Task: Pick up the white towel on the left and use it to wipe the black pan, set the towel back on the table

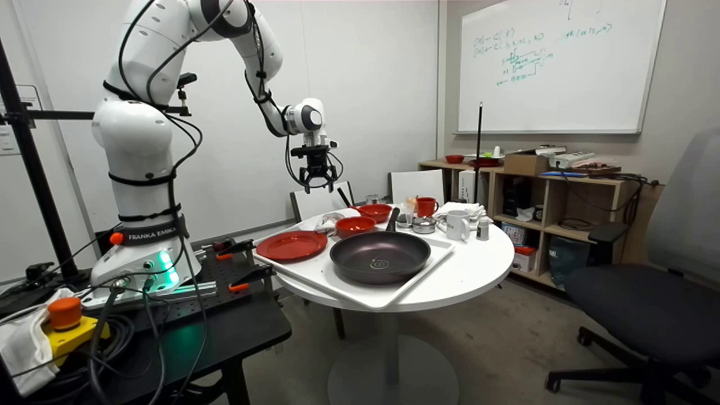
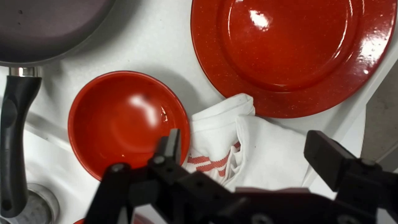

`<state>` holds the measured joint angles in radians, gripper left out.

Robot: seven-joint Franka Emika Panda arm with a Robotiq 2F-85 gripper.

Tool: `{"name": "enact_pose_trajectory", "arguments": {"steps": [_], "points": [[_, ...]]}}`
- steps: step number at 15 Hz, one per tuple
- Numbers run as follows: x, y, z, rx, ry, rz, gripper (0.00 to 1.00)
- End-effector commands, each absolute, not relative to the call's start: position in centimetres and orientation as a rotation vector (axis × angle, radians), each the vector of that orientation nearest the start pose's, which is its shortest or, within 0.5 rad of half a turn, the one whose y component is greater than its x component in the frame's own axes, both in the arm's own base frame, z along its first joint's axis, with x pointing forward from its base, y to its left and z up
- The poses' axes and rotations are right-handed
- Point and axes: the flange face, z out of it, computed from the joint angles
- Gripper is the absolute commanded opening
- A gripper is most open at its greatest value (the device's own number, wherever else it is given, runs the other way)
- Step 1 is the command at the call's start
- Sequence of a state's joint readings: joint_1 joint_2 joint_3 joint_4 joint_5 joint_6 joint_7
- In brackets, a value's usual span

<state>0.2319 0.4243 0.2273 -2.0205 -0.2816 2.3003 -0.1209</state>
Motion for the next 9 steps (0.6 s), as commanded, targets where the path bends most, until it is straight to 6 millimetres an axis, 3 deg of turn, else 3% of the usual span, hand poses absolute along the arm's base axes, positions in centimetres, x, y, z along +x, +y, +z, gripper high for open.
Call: {"name": "enact_pose_trajectory", "arguments": {"steps": [1,9], "points": [[53.5,24.9,24.1,-3.034,-1.186,0.124,1.0],[56.4,24.5,21.2,-2.957,-1.105,0.191,1.0]]}}
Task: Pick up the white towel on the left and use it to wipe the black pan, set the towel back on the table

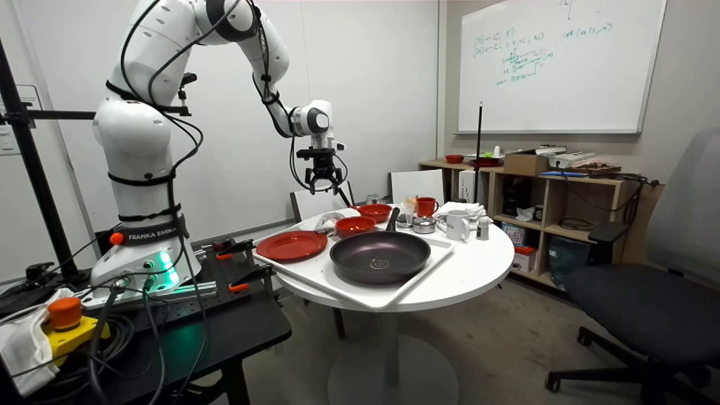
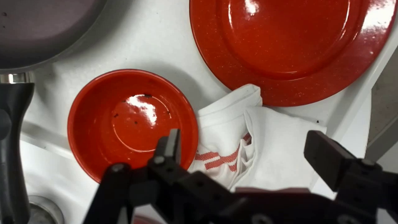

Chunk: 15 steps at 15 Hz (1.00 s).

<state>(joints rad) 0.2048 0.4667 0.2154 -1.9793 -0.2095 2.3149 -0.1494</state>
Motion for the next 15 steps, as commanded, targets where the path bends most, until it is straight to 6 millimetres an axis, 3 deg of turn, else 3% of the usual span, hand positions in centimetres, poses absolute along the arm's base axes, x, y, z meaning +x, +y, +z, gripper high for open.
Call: {"name": "enact_pose_trajectory", "arguments": {"steps": [1,15], "points": [[56.5,24.9,20.5,-2.95,-1.11,0.208,1.0],[56.8,29.1,12.3,-2.958,-1.301,0.578,1.0]]}}
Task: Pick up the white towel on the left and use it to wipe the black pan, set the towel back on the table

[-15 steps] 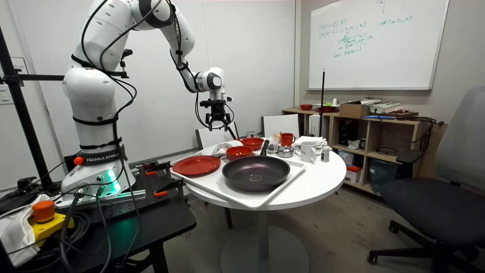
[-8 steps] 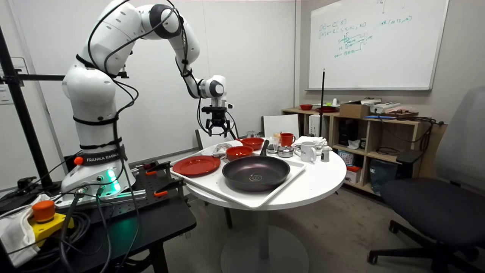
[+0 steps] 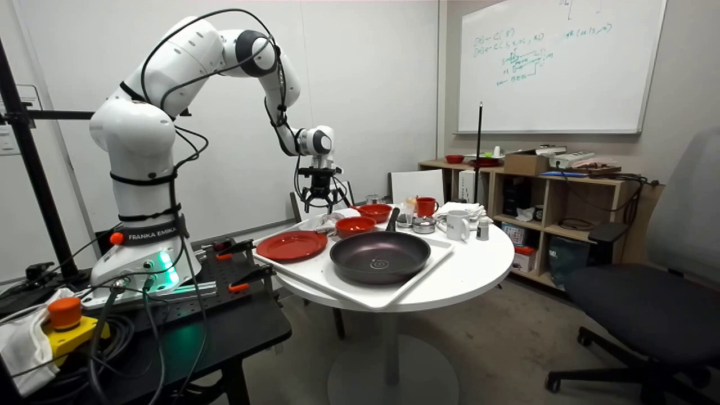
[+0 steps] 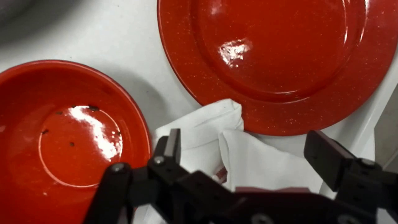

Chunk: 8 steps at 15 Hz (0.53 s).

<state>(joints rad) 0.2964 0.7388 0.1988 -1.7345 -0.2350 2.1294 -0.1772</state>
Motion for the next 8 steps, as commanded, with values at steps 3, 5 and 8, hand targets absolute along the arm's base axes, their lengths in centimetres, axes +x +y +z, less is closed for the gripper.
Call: {"name": "enact_pose_trajectory", "arguments": {"steps": [3,5,8], "points": [[57.2,29.3,10.7,-2.974,-1.358,0.645,1.0],[57.5,29.4,9.8,-2.974,-1.389,0.678,1.0],[58.2,29.6,9.0,-2.952,-1.425,0.698,1.0]]}}
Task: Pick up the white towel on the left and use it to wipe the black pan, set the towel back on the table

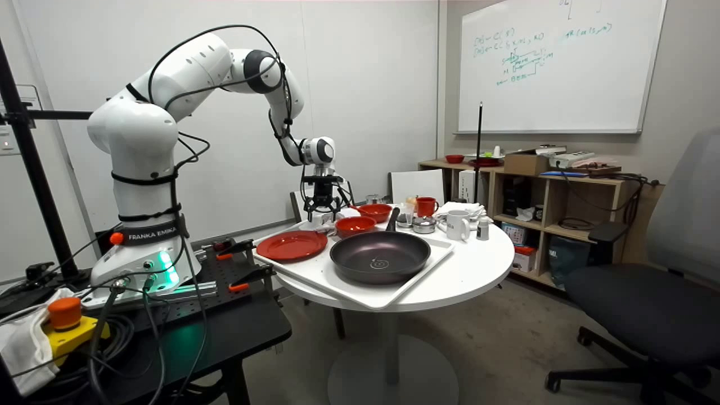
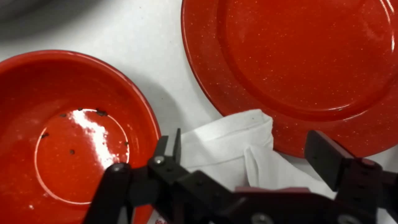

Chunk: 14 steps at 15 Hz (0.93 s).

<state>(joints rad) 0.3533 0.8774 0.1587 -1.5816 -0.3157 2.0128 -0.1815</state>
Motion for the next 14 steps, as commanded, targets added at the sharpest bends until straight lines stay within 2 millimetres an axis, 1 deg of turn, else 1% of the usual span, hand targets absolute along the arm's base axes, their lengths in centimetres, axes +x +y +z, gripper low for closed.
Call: {"name": "enact_pose_trajectory", "arguments": {"steps": [1,7,14], "points": [[58.4,29.7,8.8,-2.944,-1.435,0.698,1.0],[59.6,30.3,8.8,-2.902,-1.488,0.666,1.0],[59.9,31.1,8.1,-2.872,-1.535,0.658,1.0]]}}
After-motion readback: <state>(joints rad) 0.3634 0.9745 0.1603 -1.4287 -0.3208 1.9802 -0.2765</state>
